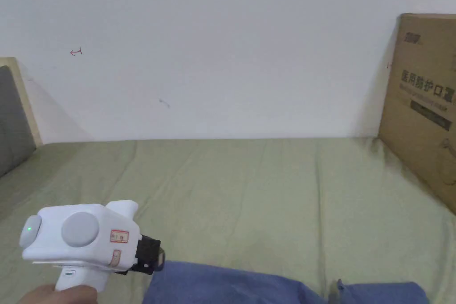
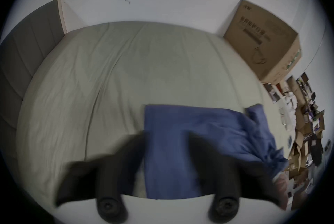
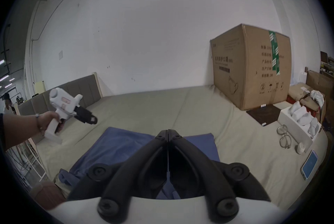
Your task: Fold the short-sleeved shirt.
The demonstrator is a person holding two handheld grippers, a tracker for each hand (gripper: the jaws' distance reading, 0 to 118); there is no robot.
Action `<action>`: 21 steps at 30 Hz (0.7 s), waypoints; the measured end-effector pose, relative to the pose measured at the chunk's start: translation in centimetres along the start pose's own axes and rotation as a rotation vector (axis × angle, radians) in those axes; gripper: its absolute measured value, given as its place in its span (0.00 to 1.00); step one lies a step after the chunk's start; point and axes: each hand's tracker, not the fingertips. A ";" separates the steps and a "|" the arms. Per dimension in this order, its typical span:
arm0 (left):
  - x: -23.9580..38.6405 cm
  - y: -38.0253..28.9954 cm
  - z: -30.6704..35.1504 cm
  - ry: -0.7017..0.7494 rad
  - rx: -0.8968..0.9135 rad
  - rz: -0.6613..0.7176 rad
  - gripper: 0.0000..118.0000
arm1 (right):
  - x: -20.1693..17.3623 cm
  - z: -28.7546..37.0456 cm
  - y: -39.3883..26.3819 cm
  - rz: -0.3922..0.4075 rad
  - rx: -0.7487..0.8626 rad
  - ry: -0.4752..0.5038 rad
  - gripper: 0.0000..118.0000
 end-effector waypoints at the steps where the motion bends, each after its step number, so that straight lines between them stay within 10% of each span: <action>1: -0.6 0.6 -1.9 0.005 -0.012 -0.001 0.83 | 0.3 -0.7 -0.4 -0.002 -0.020 0.004 0.00; 17: -2.7 -0.9 -15.5 0.081 -0.076 -0.072 1.00 | 2.6 -5.7 -2.4 -0.067 -0.120 -0.067 0.00; 19: -1.6 -1.1 -14.5 0.115 -0.061 -0.096 0.94 | 3.3 -5.7 -2.1 -0.085 -0.037 -0.062 0.00; 21: -0.5 -1.0 -12.7 0.139 0.005 -0.151 0.67 | 3.5 -6.7 -2.0 -0.024 -0.034 -0.150 0.00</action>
